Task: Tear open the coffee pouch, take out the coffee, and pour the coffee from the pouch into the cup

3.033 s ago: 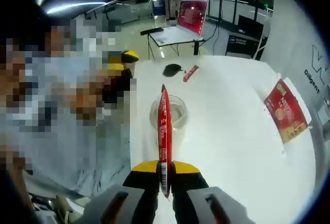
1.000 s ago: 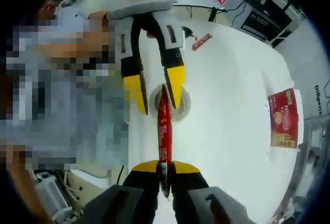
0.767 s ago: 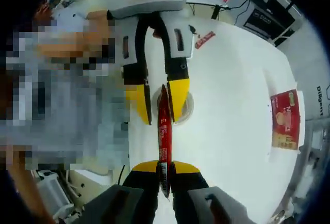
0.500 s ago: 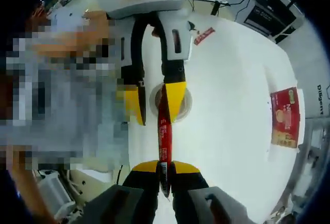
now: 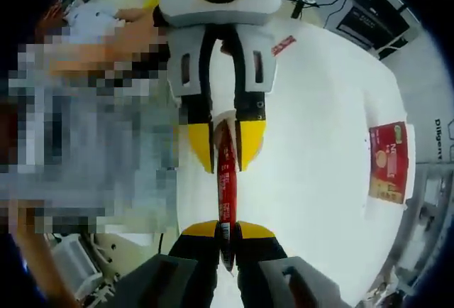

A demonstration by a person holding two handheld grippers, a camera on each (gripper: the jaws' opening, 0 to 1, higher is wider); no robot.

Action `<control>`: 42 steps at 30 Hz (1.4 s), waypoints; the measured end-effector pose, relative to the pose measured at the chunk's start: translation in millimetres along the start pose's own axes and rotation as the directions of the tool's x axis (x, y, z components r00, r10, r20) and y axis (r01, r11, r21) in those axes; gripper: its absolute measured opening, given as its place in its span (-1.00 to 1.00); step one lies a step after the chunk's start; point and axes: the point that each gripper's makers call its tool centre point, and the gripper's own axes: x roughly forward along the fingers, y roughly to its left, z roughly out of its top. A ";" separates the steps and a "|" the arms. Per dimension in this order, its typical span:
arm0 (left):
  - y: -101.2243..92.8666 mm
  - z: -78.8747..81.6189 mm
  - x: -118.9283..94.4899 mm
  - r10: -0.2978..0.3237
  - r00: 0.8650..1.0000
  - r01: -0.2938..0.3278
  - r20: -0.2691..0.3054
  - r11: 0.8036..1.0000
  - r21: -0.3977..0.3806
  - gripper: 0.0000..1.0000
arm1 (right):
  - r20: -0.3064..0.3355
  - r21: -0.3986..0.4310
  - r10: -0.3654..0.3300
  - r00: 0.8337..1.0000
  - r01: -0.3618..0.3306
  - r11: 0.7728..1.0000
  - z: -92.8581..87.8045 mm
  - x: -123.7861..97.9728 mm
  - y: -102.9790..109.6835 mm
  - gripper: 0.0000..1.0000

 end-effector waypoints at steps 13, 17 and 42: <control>-2.8 -2.0 6.9 -0.034 0.999 0.034 0.029 0.999 -0.001 -0.74 | 0.001 0.004 -0.003 1.000 0.003 1.000 1.4 -2.5 0.0 -0.82; -4.7 -0.8 6.8 -0.062 0.996 0.059 0.066 0.997 0.043 -0.78 | 0.014 0.011 0.006 1.000 -0.006 1.000 1.4 -2.6 1.0 -0.82; 7.0 4.5 -11.7 -0.075 0.973 0.076 0.220 0.997 0.001 -0.82 | 0.469 0.015 0.042 0.882 -0.056 0.998 15.8 -26.9 5.5 -0.42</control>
